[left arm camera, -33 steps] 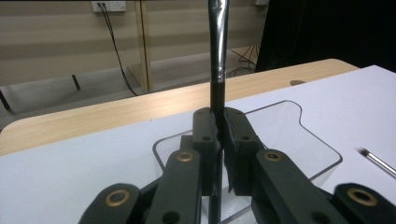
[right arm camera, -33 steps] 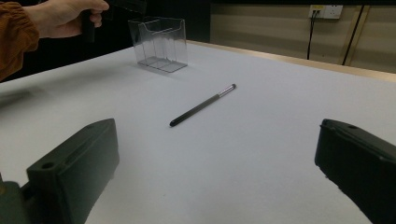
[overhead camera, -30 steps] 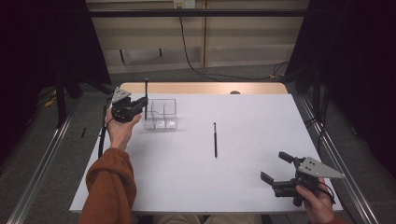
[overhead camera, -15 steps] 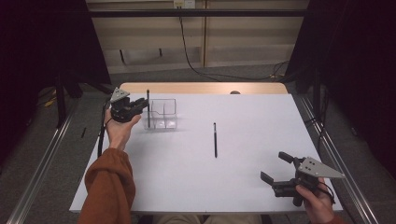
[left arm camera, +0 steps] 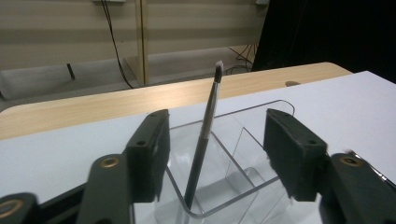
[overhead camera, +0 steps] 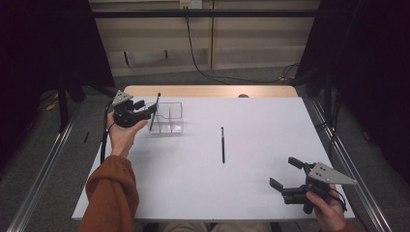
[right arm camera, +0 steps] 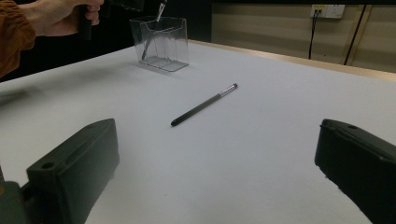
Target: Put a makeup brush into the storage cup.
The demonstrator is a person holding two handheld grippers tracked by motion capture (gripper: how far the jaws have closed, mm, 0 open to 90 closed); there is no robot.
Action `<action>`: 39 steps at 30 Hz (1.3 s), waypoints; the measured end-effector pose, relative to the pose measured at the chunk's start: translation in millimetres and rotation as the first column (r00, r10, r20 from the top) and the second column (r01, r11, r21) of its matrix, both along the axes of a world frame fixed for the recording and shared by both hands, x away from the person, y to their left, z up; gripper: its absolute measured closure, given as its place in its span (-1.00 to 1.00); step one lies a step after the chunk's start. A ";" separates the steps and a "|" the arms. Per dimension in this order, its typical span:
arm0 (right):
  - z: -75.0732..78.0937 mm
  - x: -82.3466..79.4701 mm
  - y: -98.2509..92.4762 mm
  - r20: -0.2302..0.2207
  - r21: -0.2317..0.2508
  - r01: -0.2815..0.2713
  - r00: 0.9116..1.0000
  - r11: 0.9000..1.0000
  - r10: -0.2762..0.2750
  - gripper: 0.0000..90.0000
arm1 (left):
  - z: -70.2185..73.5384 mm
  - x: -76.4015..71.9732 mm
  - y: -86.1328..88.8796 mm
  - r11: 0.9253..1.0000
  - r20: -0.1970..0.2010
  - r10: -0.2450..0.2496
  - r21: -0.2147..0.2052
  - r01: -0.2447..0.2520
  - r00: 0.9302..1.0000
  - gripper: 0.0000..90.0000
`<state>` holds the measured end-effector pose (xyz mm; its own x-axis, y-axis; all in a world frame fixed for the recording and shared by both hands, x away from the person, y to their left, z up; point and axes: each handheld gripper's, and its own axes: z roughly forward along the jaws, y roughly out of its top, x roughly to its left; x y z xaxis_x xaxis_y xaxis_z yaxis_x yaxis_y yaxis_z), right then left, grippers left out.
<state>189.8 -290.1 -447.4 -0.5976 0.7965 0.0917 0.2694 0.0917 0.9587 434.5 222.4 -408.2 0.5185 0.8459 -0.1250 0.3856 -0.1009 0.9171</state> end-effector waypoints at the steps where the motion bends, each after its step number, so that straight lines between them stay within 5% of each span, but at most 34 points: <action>1: 0.1 -0.1 0.2 -0.001 0.001 0.000 1.000 1.000 0.000 -1.00 | 1.0 -1.7 -0.5 1.000 -0.002 0.004 0.011 -0.004 1.000 -0.35; 10: 0.1 -0.1 -0.1 0.000 0.000 0.000 1.000 1.000 0.000 -1.00 | 2.6 -7.1 0.9 1.000 -0.018 0.011 -0.020 -0.012 1.000 -0.85; 19: 0.0 0.4 0.0 -0.002 0.002 0.003 1.000 1.000 -0.003 -1.00 | 5.6 -18.3 6.9 0.999 -0.004 -0.018 -0.051 0.018 1.000 -0.95; 29: -0.3 2.5 0.8 -0.001 0.001 -0.002 1.000 1.000 0.002 -1.00 | 4.7 -39.5 10.3 0.999 0.008 -0.042 -0.005 0.042 0.999 -0.94; 39: -0.4 3.4 0.6 -0.001 0.005 -0.002 1.000 1.000 0.002 -1.00 | 4.2 -67.0 18.0 1.000 0.052 -0.027 -0.013 0.028 0.998 -0.95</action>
